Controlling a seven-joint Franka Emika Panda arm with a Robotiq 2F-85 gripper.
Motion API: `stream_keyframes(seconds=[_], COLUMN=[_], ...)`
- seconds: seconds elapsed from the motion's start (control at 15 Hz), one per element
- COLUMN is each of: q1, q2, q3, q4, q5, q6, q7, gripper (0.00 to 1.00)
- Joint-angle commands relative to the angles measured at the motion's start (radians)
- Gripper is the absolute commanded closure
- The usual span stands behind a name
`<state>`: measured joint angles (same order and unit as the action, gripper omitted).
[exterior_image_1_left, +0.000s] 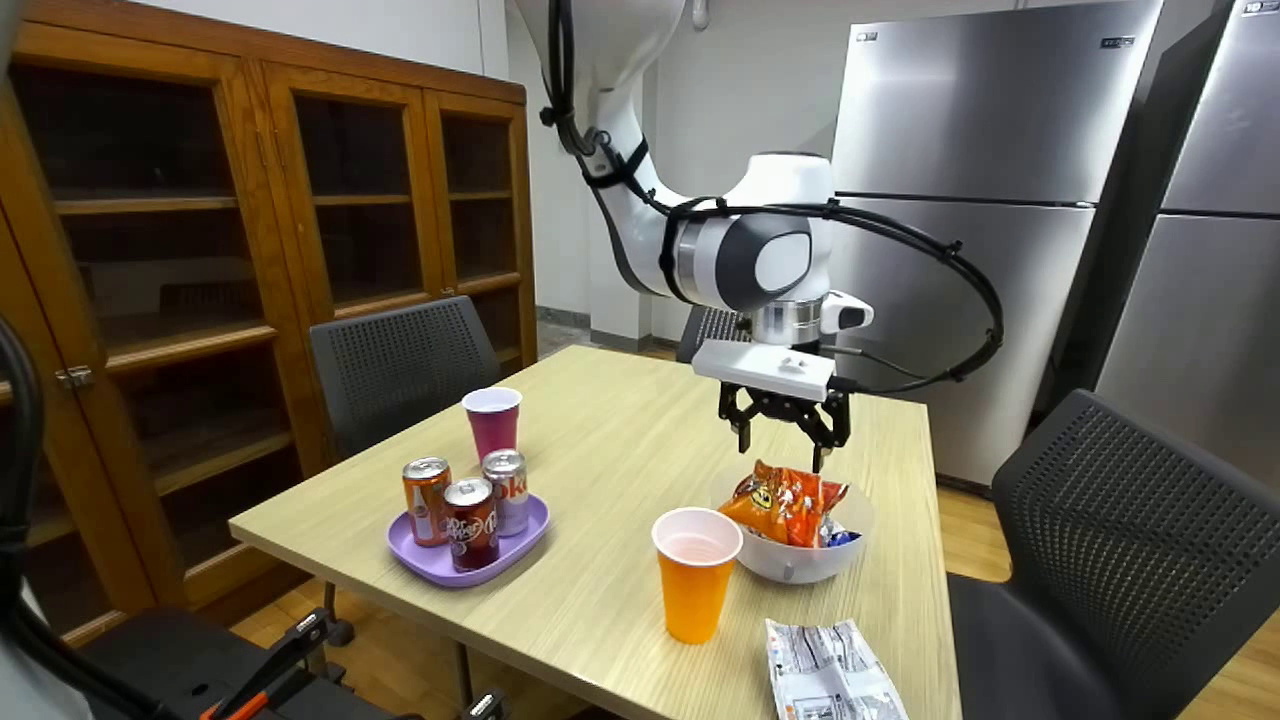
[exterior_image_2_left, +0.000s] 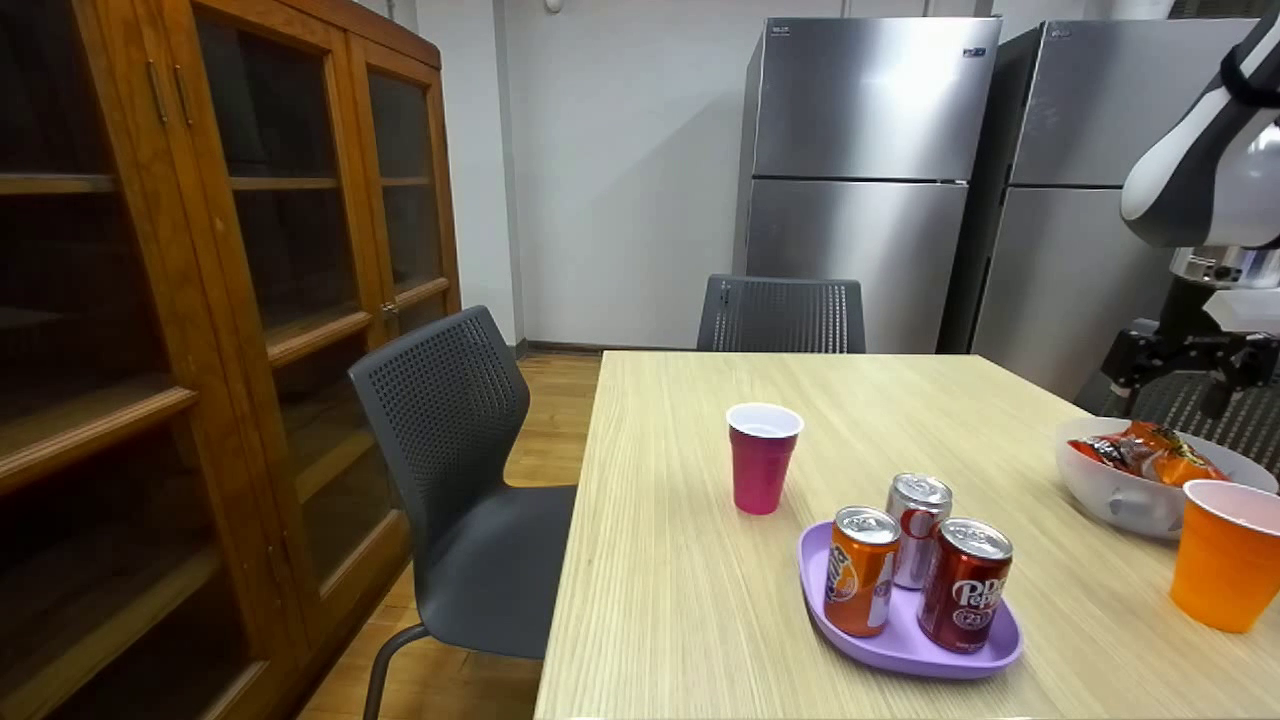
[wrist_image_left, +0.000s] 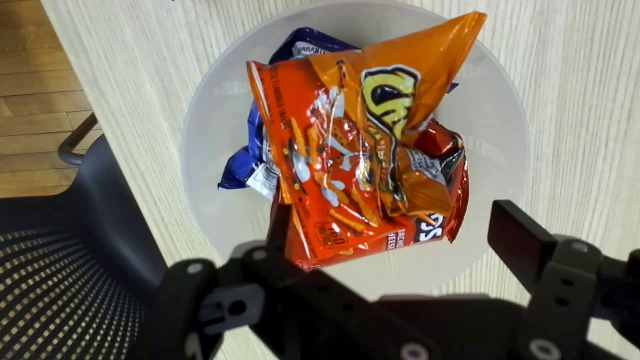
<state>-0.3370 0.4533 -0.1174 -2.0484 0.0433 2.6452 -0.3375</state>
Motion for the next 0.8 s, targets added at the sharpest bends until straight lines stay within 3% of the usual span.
stream_keyframes(seconds=[0.0,0.73], q1=[0.005,0.007], q2=[-0.041,-0.118], q3=[-0.013,-0.101], q4=[-0.028,-0.167], q5=[-0.014,-0.065], q6=[0.003,0.057], q7=[0.023,0.051], gripper=[0.00,0.00])
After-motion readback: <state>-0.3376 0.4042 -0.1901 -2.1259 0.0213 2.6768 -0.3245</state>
